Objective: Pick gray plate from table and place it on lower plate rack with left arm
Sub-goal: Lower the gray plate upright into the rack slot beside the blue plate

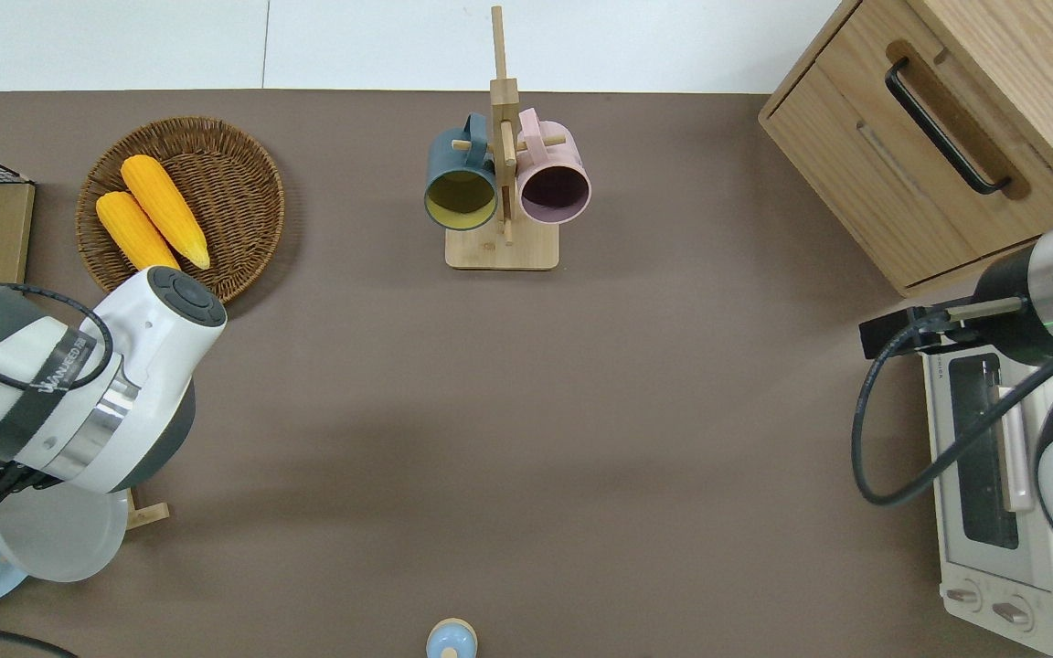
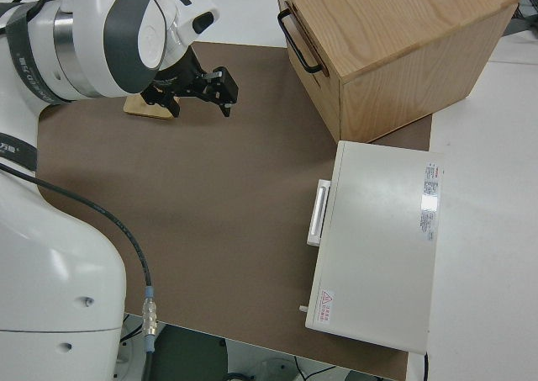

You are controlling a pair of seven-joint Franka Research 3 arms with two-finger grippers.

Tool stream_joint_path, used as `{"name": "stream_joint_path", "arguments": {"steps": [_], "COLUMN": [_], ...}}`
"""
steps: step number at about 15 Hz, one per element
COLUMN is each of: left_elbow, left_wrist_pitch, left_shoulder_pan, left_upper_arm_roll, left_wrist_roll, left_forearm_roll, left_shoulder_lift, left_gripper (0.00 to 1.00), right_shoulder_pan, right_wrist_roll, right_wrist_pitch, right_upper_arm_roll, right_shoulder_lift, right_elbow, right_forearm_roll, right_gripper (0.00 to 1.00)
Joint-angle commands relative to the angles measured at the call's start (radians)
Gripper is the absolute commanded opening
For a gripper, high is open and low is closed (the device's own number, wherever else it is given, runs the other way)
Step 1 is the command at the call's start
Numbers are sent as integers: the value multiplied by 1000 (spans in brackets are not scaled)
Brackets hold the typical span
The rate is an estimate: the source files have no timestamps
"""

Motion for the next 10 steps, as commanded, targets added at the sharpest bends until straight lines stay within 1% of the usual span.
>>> {"name": "stream_joint_path", "arguments": {"steps": [1, 3, 4, 6, 8, 9, 10], "left_elbow": [-9, -9, -7, -7, -1, 8, 28], "left_wrist_pitch": [-11, -5, 1, 12, 14, 15, 15], "left_shoulder_pan": [-10, -10, -9, -9, -9, -9, -7], "left_upper_arm_roll": [-9, -9, -9, -9, -9, -9, -6], "left_wrist_roll": [-69, -78, -79, -76, -56, -55, -41], "left_forearm_roll": [-22, -46, -66, -89, -99, -117, -141], "left_shoulder_lift": [13, 13, 13, 13, 12, 10, 7], "left_gripper": [0, 97, 183, 625, 825, 948, 991], "right_shoulder_pan": [-19, -19, -19, -19, -19, -19, -19], "right_wrist_roll": [12, 12, 12, 12, 12, 12, 12], "right_wrist_pitch": [-14, -14, -14, -14, -14, -14, -13], "right_upper_arm_roll": [17, 17, 17, 17, 17, 17, 17], "right_shoulder_lift": [-3, -3, -3, -3, -1, -1, -3], "right_elbow": [9, 9, 9, 9, 9, 9, 9], "right_forearm_roll": [-1, -1, -1, -1, -1, -1, -1], "right_gripper": [983, 983, 983, 983, 983, 983, 983]}}
